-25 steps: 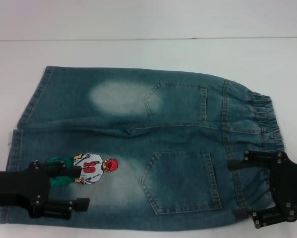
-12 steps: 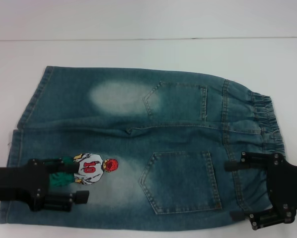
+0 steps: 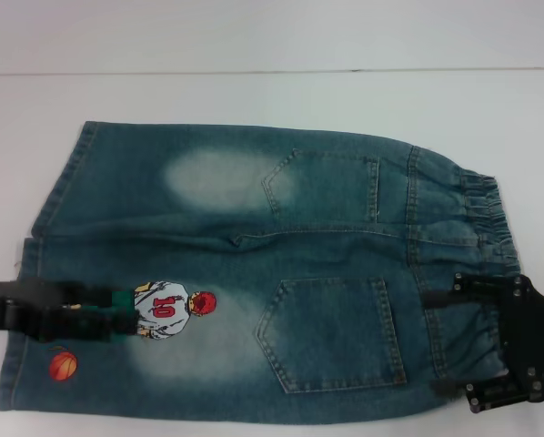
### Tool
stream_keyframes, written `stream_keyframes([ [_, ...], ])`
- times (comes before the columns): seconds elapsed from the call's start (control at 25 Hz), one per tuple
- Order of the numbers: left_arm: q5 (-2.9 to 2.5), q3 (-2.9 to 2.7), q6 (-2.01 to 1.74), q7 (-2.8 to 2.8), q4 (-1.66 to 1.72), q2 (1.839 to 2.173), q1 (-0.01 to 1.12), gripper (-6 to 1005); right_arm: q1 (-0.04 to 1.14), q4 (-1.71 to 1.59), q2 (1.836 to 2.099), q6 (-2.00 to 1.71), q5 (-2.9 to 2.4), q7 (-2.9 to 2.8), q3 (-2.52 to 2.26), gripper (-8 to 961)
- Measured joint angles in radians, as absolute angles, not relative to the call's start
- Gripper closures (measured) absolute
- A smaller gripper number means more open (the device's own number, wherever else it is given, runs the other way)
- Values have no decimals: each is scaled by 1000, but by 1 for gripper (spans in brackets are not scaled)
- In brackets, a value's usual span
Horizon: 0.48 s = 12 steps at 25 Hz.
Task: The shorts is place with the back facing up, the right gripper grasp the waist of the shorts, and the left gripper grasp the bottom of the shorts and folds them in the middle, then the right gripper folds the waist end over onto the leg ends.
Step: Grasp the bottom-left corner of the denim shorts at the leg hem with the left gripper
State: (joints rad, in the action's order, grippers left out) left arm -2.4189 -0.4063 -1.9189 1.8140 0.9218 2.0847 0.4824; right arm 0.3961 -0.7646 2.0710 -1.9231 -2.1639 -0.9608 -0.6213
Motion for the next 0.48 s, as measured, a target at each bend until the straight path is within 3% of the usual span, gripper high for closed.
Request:
stream_keyframes([
  [0.48,-2574,-537,-1974,2302,1152,2078,494,89,396,-767,2061,-1885,-2162,-960,-617,30],
])
